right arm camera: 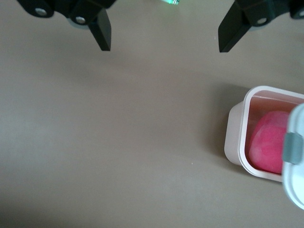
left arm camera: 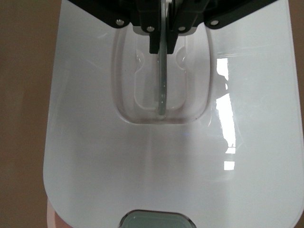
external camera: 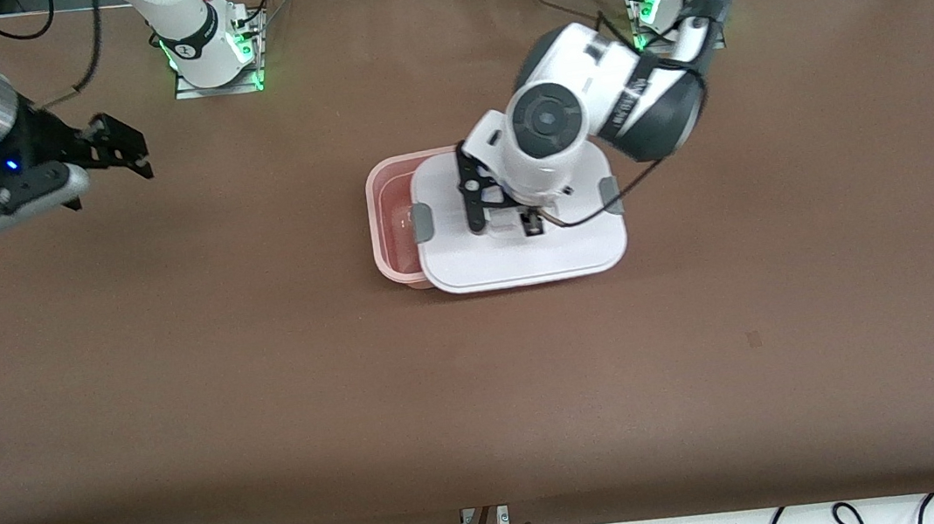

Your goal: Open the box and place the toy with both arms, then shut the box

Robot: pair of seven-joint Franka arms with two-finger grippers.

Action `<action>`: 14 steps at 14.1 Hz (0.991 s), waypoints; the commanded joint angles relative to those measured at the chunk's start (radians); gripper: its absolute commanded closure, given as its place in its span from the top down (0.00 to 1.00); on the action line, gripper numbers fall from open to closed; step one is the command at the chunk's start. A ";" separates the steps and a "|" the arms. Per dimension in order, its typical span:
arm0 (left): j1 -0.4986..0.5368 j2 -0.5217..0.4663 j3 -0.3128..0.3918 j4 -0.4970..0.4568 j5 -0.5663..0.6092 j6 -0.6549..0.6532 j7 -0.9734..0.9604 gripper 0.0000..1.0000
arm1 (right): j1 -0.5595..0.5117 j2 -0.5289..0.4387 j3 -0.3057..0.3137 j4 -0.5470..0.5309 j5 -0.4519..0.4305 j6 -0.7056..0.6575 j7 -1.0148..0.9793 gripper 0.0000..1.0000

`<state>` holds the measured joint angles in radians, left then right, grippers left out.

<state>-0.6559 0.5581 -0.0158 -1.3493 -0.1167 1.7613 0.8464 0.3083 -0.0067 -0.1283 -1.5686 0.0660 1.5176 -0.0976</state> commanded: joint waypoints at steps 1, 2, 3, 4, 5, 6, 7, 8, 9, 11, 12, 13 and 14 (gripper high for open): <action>-0.063 0.052 0.020 0.078 -0.012 0.013 -0.055 0.00 | -0.064 -0.098 0.065 -0.097 -0.002 -0.011 0.085 1.00; -0.086 0.062 0.020 0.084 -0.011 0.020 -0.096 0.00 | -0.064 -0.096 0.065 -0.094 -0.005 -0.023 0.113 1.00; -0.109 0.072 0.025 0.085 -0.005 0.024 -0.131 0.00 | -0.064 -0.096 0.065 -0.090 -0.009 -0.025 0.127 1.00; -0.122 0.080 0.026 0.088 0.000 0.044 -0.141 0.00 | -0.064 -0.096 0.064 -0.084 -0.011 -0.022 0.127 1.00; -0.125 0.088 0.026 0.087 0.000 0.058 -0.141 0.00 | -0.066 -0.091 0.064 -0.077 -0.014 -0.019 0.127 1.00; -0.126 0.092 0.026 0.088 0.002 0.060 -0.141 0.00 | -0.066 -0.087 0.064 -0.073 -0.037 -0.016 0.127 1.00; -0.129 0.097 0.026 0.088 0.006 0.060 -0.142 0.00 | -0.066 -0.079 0.065 -0.056 -0.067 -0.014 0.127 1.00; -0.129 0.100 0.026 0.087 0.018 0.061 -0.142 0.00 | -0.066 -0.061 0.065 -0.033 -0.072 -0.016 0.121 1.00; -0.129 0.103 0.025 0.087 0.028 0.061 -0.142 0.00 | -0.067 -0.050 0.065 -0.012 -0.074 -0.019 0.116 1.00; -0.129 0.105 0.025 0.084 0.048 0.060 -0.142 0.00 | -0.075 -0.036 0.053 0.008 -0.077 -0.020 0.105 1.00; -0.129 0.105 0.025 0.082 0.052 0.060 -0.147 0.00 | -0.077 -0.035 0.047 0.016 -0.075 -0.019 0.102 1.00; -0.129 0.105 0.025 0.079 0.054 0.060 -0.161 0.00 | -0.077 -0.033 0.047 0.019 -0.077 -0.019 0.102 1.00; -0.129 0.106 0.025 0.078 0.054 0.060 -0.171 0.00 | -0.075 -0.035 0.047 0.019 -0.077 -0.017 0.107 1.00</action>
<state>-0.7754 0.6503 0.0009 -1.2994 -0.0957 1.8298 0.7073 0.2451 -0.0553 -0.0881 -1.5831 -0.0014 1.5090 0.0104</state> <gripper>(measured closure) 0.930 0.000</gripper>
